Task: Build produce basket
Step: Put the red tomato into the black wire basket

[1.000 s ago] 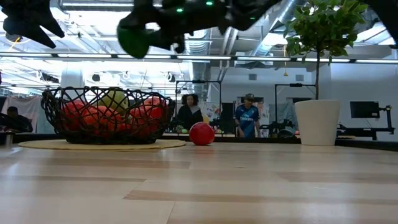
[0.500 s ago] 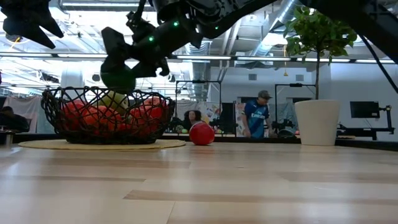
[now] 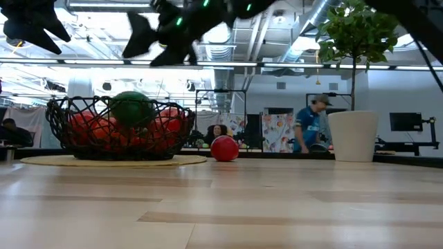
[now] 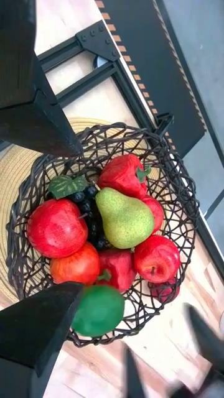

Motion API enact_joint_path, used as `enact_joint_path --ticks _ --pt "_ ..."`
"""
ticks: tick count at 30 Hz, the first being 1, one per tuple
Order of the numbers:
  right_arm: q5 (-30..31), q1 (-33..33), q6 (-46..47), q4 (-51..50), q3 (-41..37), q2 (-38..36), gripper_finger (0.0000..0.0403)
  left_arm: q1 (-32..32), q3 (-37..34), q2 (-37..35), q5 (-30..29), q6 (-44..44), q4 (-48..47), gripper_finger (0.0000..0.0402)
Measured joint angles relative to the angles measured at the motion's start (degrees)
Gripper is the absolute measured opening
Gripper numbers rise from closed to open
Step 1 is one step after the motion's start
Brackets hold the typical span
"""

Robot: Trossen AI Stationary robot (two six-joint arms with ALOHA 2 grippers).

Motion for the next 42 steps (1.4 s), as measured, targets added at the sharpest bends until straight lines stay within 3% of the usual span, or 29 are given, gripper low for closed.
enact_joint_path --ticks 7,14,19,22,24,28,32,37,42 --pt "0.1 -0.4 -0.3 -21.0 0.1 -13.3 0.0391 0.0 0.0 0.0 0.1 0.0 0.0 0.033" --pt "12.0 -0.7 0.5 -43.6 -1.8 -24.0 0.0395 0.0 0.0 0.0 -0.2 0.0 0.0 0.033" --pt "14.5 -2.0 6.1 -51.6 -8.5 -30.0 0.0396 0.0 0.0 0.0 -0.2 0.0 0.0 0.033" --pt "15.0 -3.2 11.4 -48.8 -17.8 -34.6 0.0392 0.0 0.0 0.0 -0.2 -0.1 0.0 0.033" --pt "15.0 -3.5 14.6 -41.5 -26.0 -37.6 0.0389 0.0 0.0 0.0 -0.2 -0.1 0.0 0.033" --pt "15.0 -3.8 19.7 -17.3 -42.5 -40.1 0.0391 0.0 0.0 0.0 -0.5 -0.1 0.3 0.033" --pt "14.8 -4.4 22.1 5.6 -52.4 -35.2 0.0398 0.0 0.0 0.0 -0.7 -0.7 0.3 0.033" --pt "14.0 -7.4 25.9 14.3 -51.6 -24.8 0.0399 0.0 0.0 0.0 -0.5 -1.3 0.3 0.033" --pt "9.2 -8.7 26.9 14.2 -46.1 -16.4 0.0398 0.0 0.0 0.0 -0.8 -1.5 0.3 0.033"
